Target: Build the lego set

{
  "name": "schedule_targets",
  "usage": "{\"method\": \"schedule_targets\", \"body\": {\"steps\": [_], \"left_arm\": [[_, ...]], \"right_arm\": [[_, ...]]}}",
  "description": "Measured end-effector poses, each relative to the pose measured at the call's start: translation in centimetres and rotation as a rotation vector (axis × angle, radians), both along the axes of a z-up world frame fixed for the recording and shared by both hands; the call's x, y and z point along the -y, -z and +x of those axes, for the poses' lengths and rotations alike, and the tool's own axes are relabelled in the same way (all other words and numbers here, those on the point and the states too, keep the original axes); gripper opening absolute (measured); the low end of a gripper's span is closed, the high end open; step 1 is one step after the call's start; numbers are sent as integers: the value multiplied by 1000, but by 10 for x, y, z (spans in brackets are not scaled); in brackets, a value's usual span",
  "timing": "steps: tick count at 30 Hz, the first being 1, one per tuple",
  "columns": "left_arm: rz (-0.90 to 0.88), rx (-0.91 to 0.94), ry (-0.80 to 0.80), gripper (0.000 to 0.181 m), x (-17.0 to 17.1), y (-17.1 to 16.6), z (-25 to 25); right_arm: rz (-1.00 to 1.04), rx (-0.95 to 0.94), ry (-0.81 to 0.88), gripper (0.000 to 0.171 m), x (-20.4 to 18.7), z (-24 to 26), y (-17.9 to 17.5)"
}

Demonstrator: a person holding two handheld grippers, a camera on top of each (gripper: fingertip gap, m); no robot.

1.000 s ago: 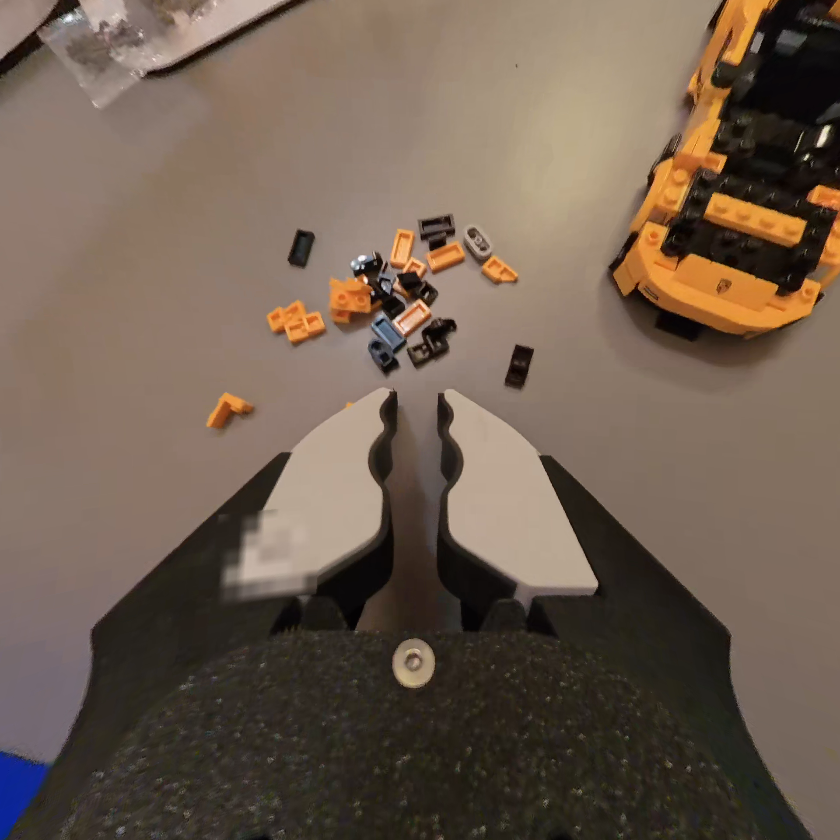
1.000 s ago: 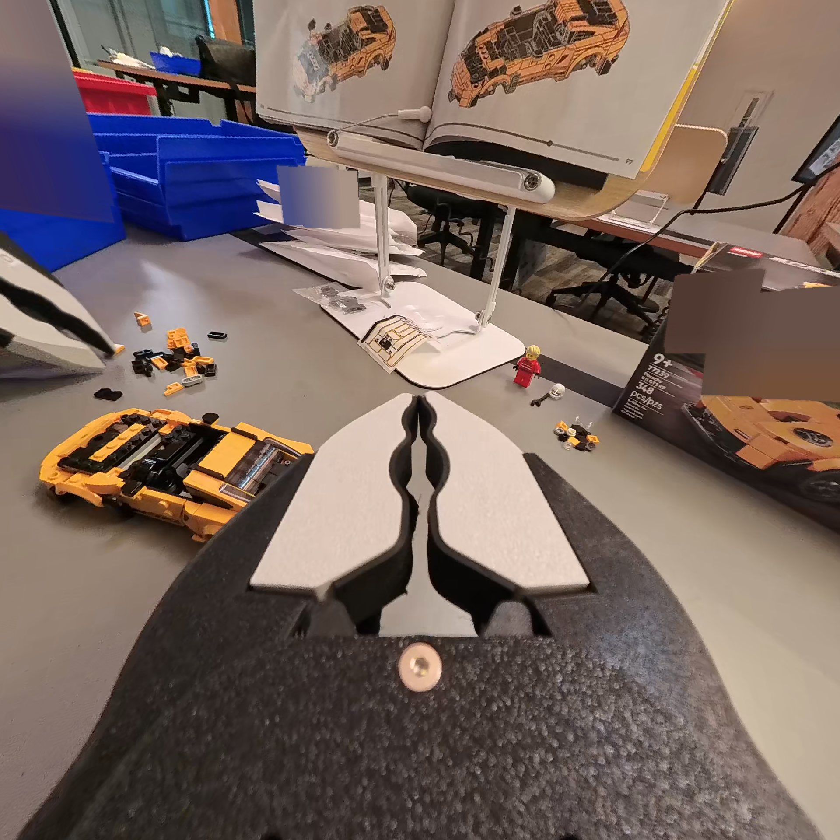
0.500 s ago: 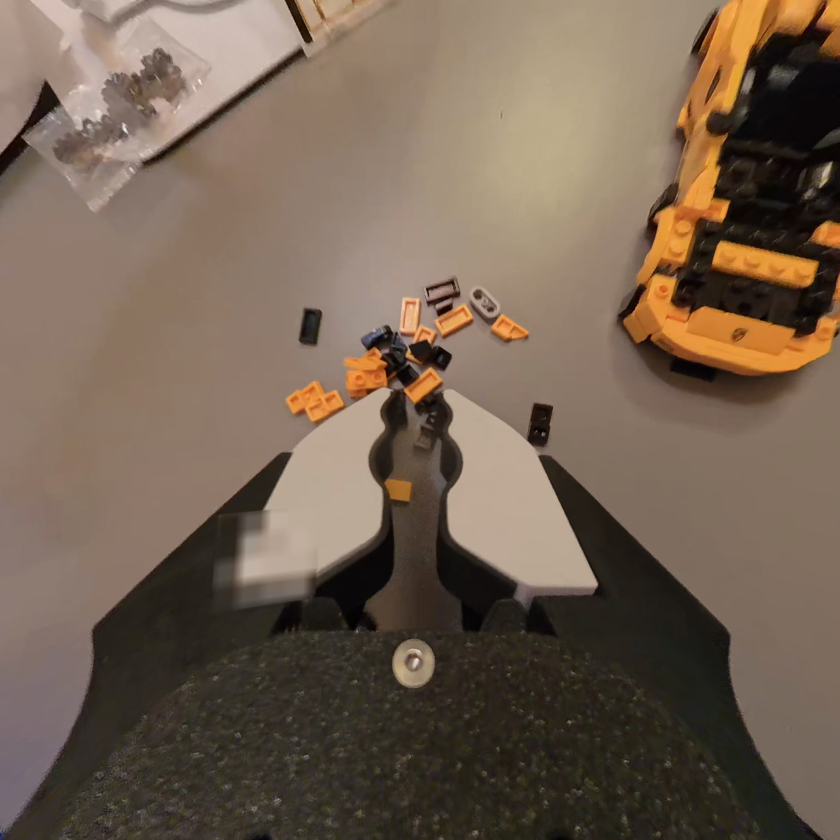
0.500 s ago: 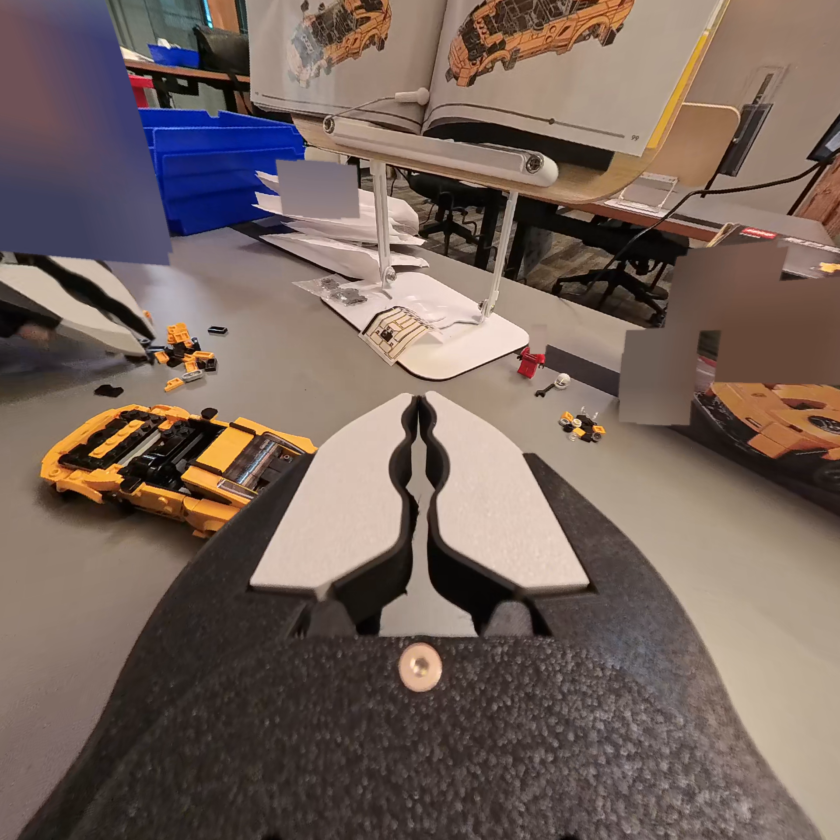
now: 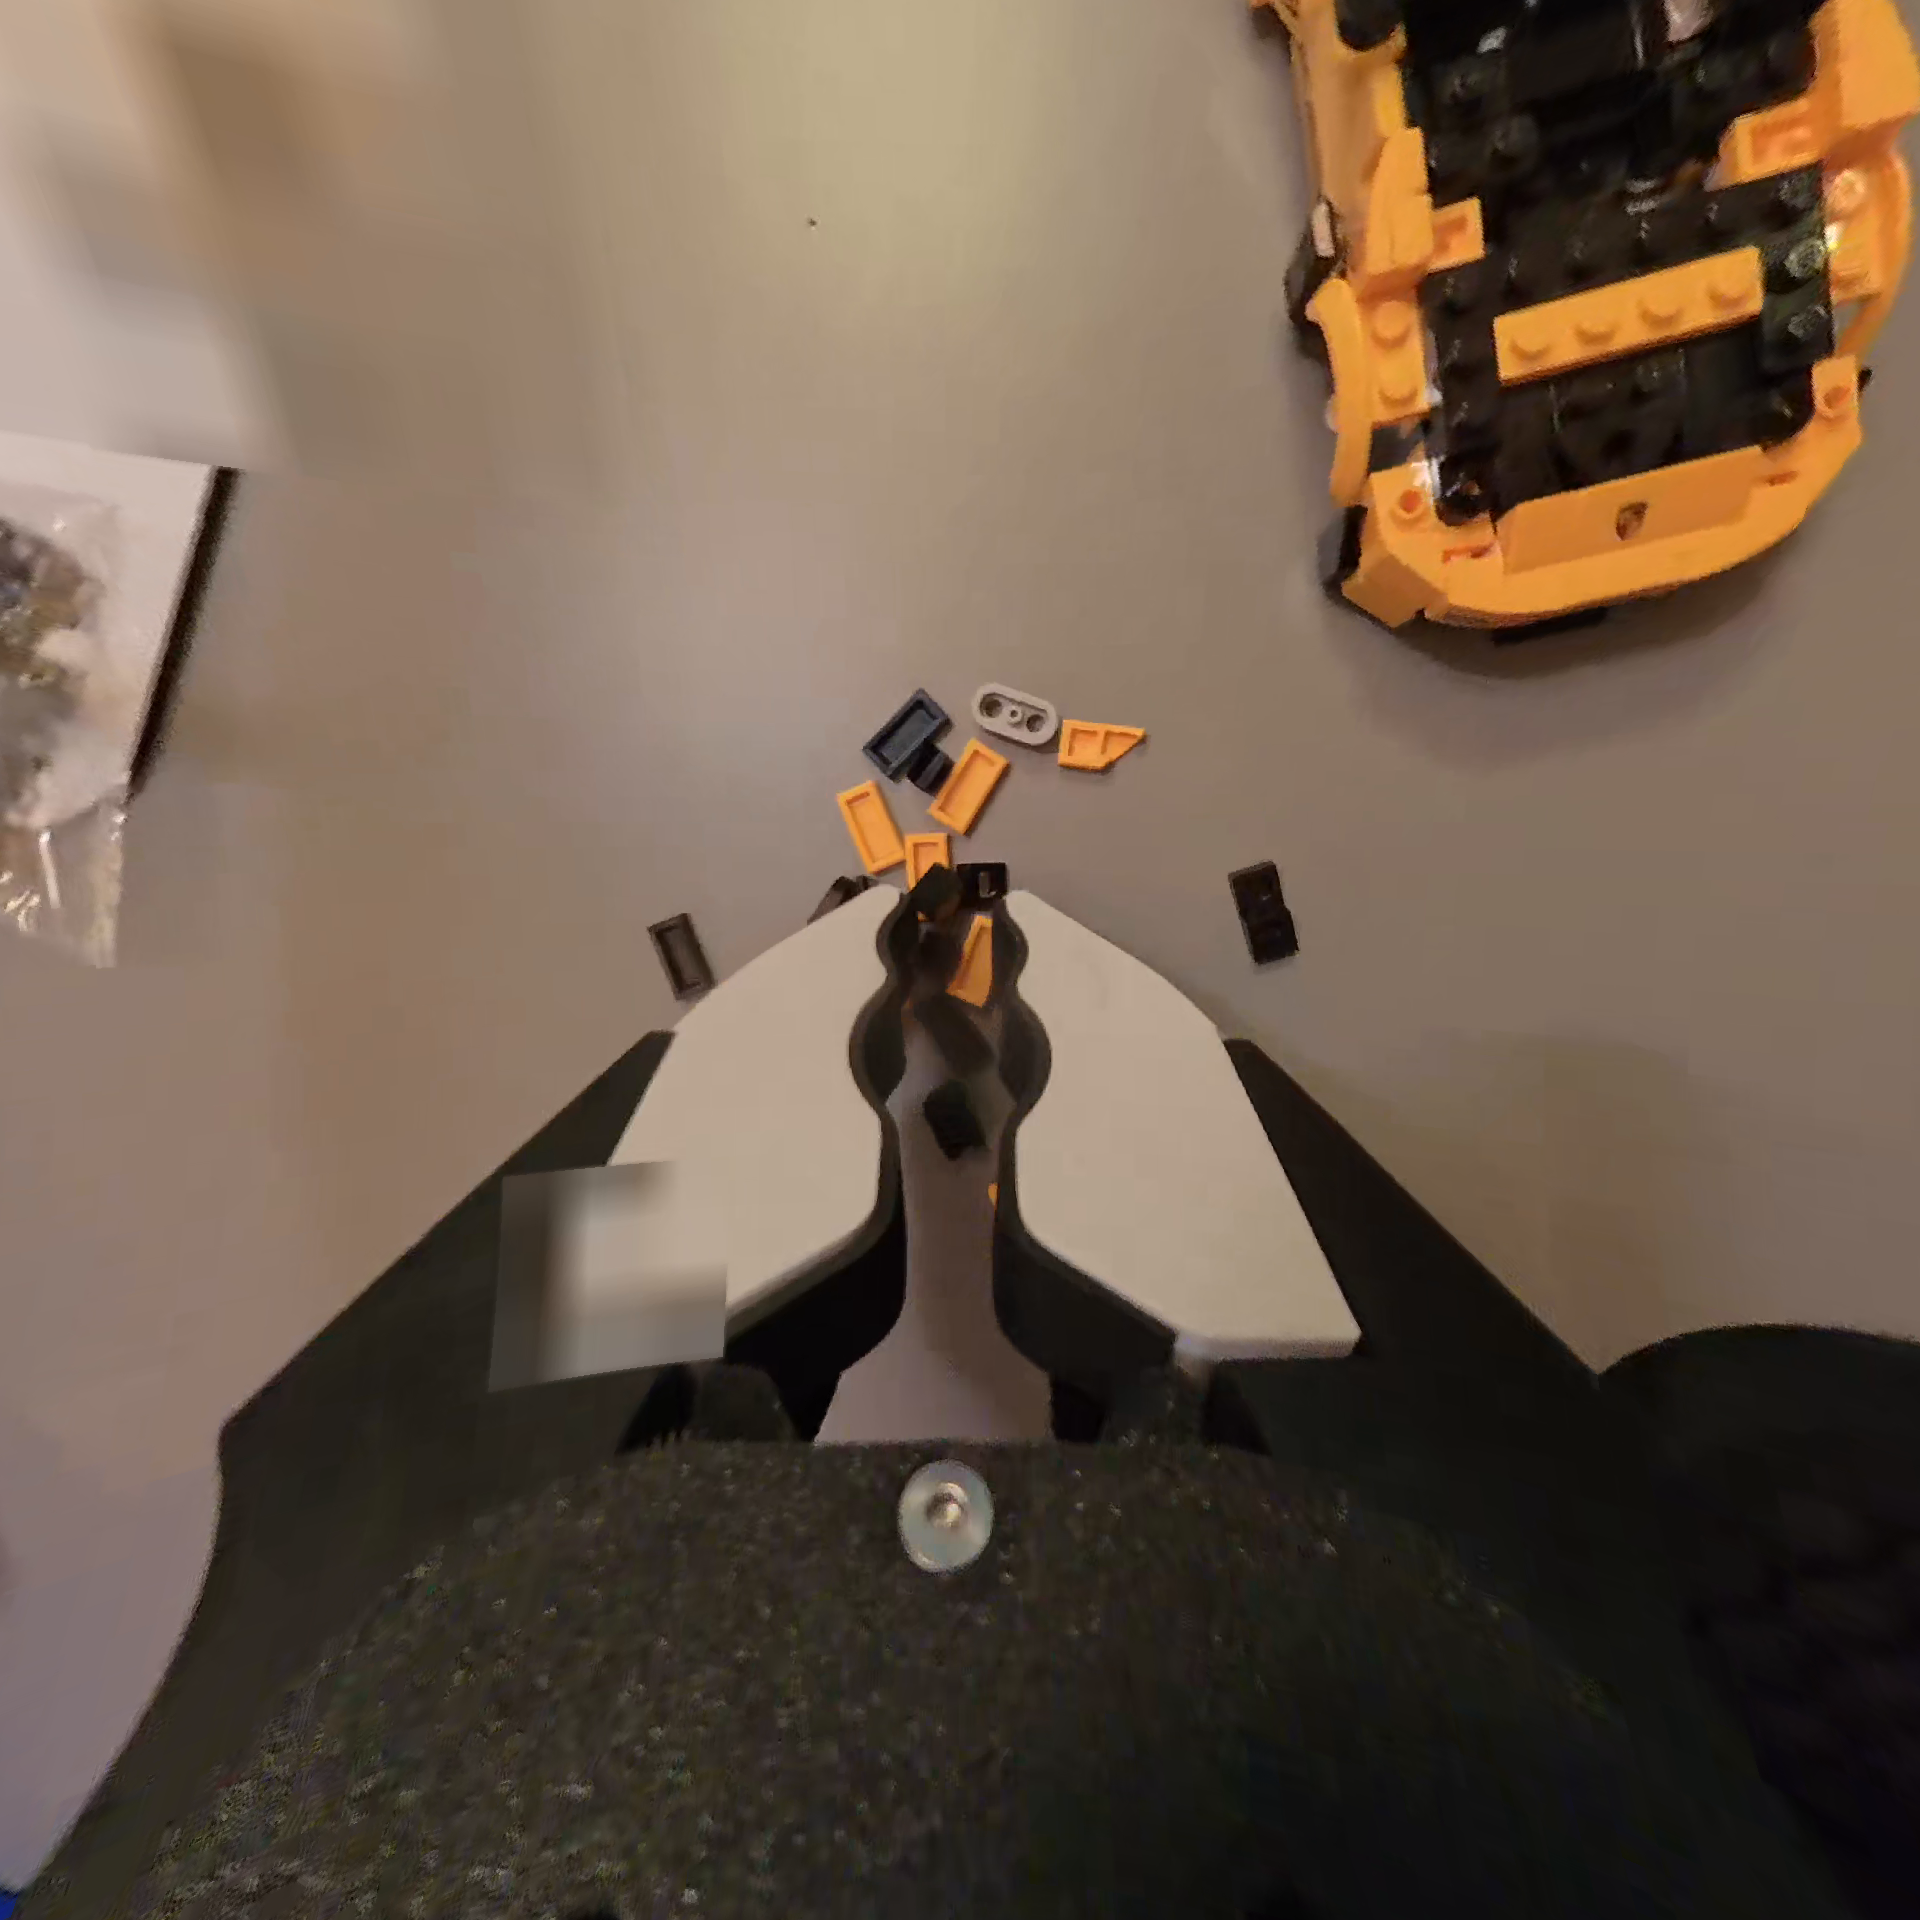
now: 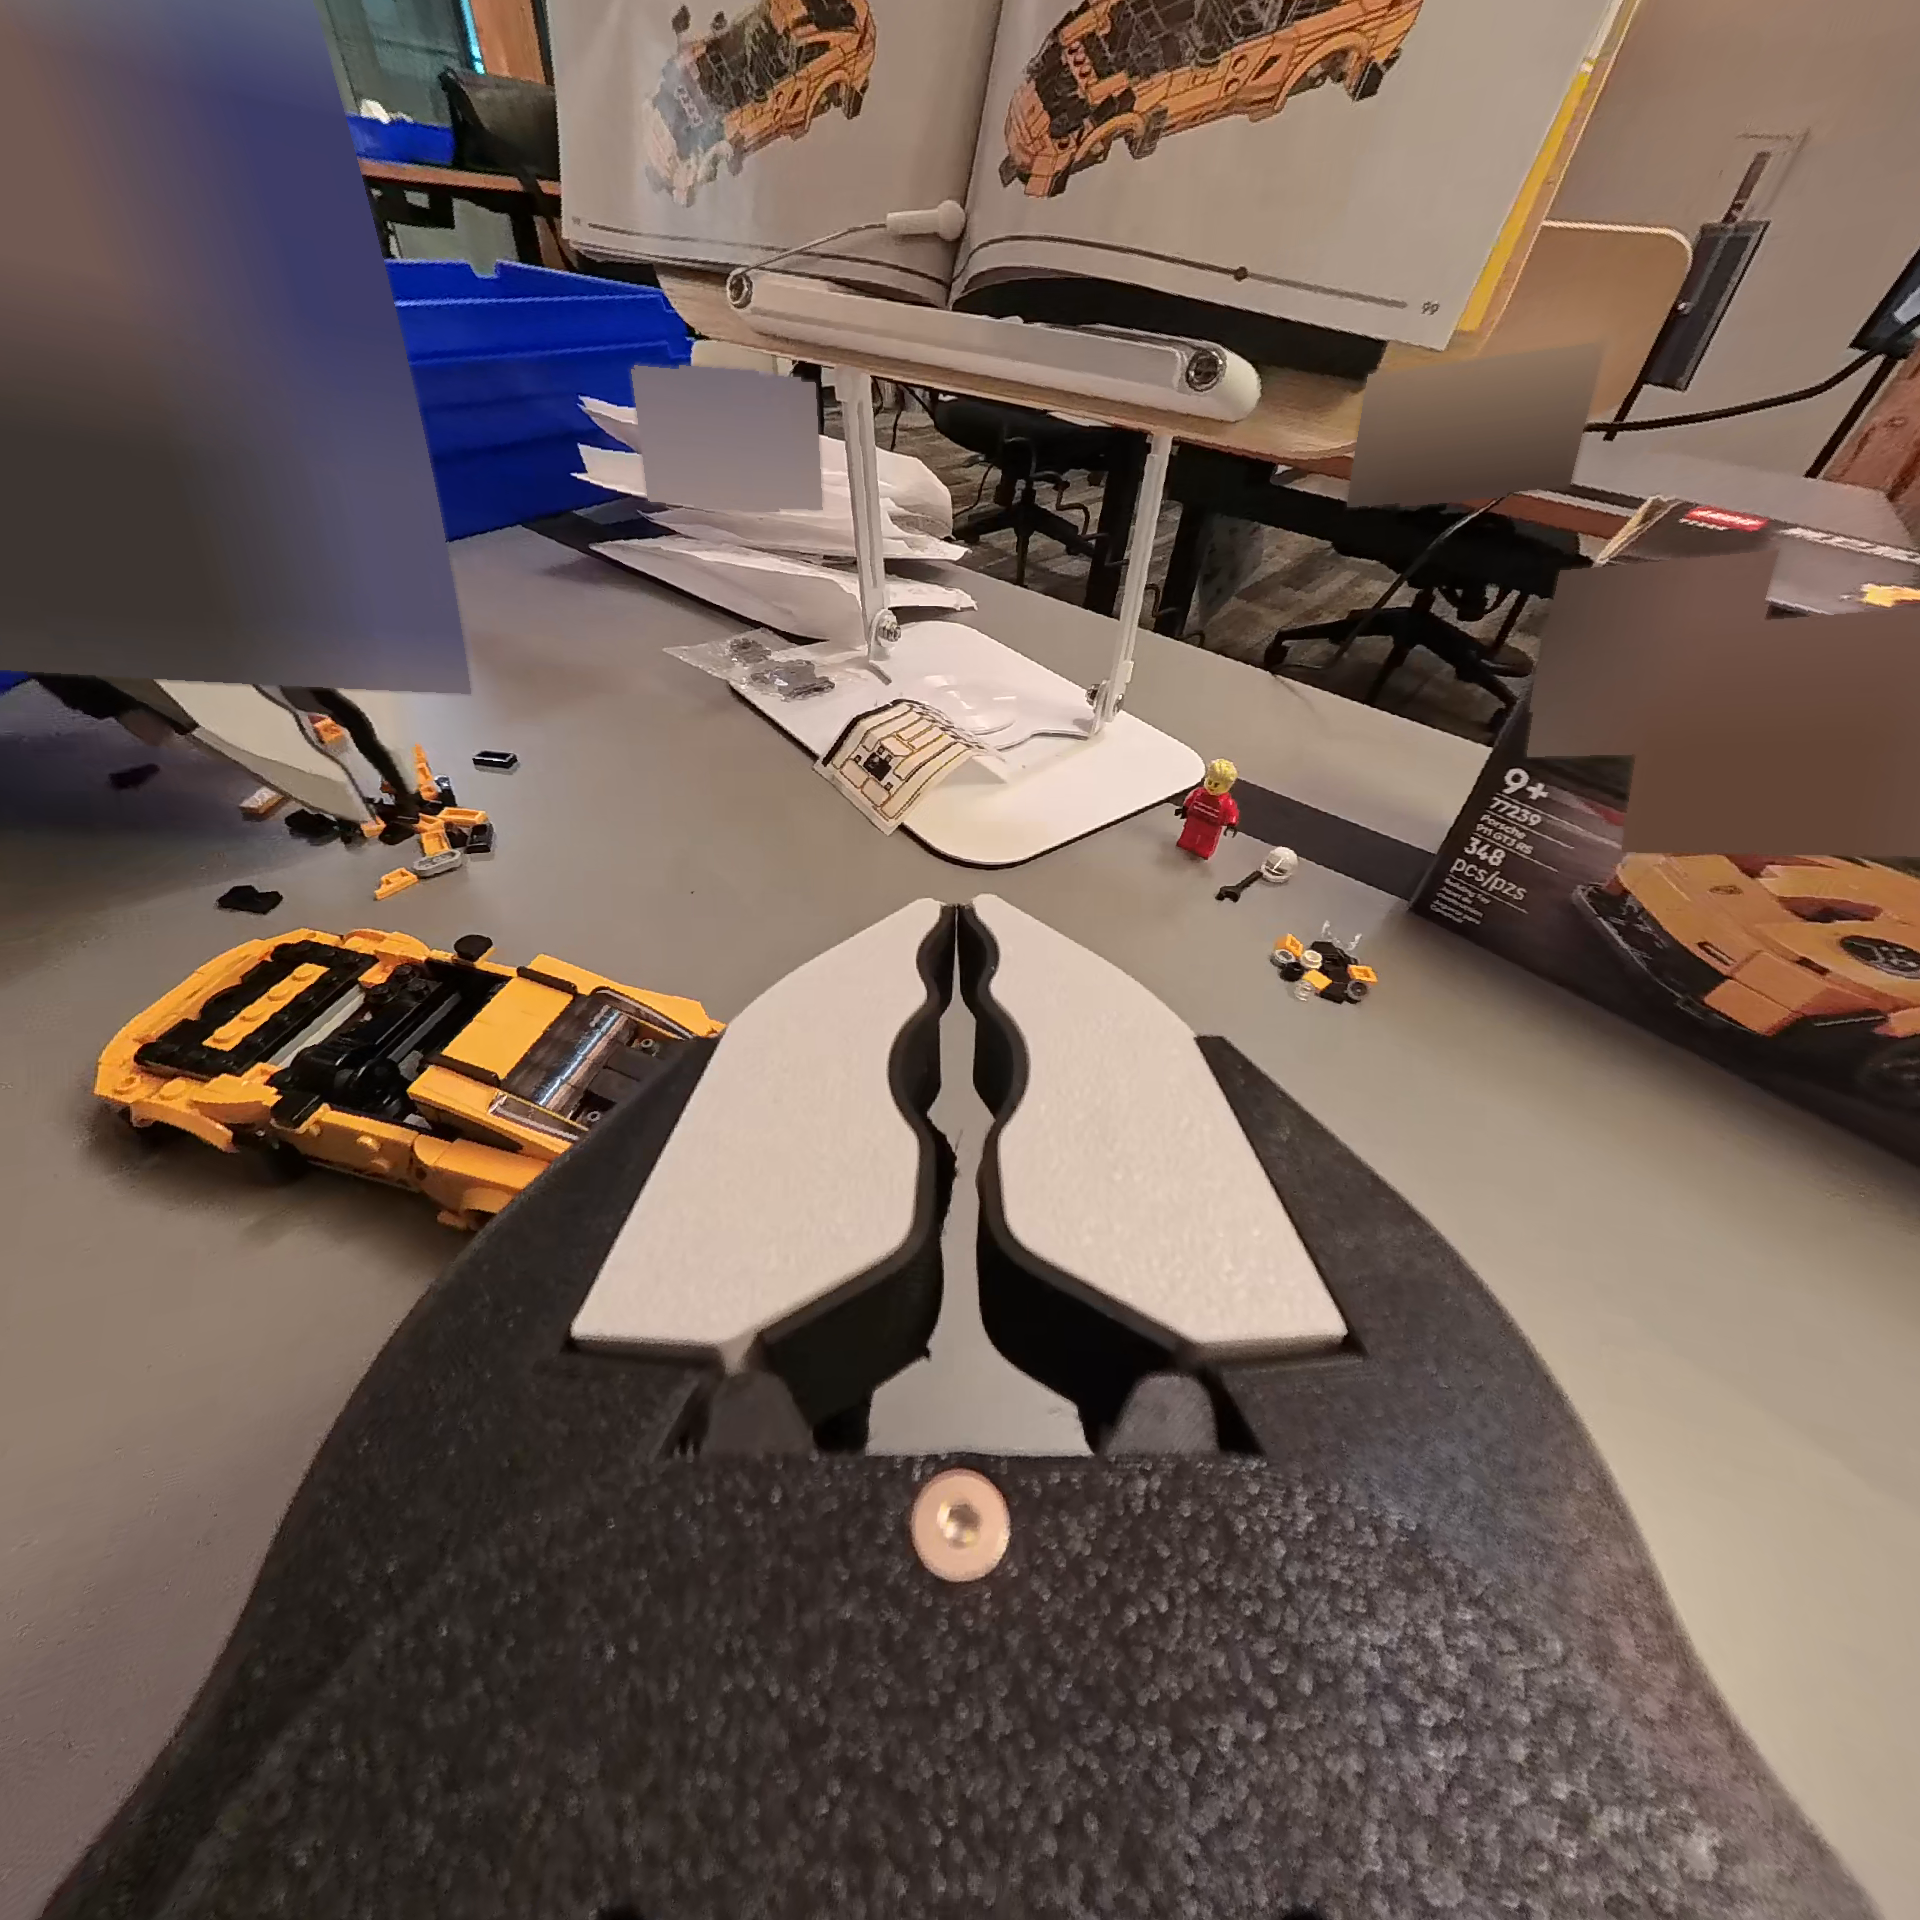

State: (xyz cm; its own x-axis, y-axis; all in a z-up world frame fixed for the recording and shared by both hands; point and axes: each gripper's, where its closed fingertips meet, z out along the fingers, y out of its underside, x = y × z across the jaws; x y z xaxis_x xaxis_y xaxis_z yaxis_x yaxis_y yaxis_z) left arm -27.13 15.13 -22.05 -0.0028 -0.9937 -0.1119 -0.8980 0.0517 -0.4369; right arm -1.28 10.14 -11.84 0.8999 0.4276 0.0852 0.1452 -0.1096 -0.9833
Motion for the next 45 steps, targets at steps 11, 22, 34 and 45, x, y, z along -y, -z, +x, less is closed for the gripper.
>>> {"method": "schedule_targets", "body": {"steps": [11, 22, 34, 45], "left_arm": [[-89, -46, 103, 10, -1, 6, 1], [-38, -11, 80, 8, 4, -4, 1], [15, -34, 108, 8, 100, -8, 23], [-23, -51, 77, 9, 135, 8, 22]], "right_arm": [[-13, -4, -4, 0, -2, 0, 3], [-10, -1, -5, 0, -3, -1, 3], [-2, 5, -9, 0, -3, -3, 1], [14, 47, -10, 0, 0, -6, -1]]}}
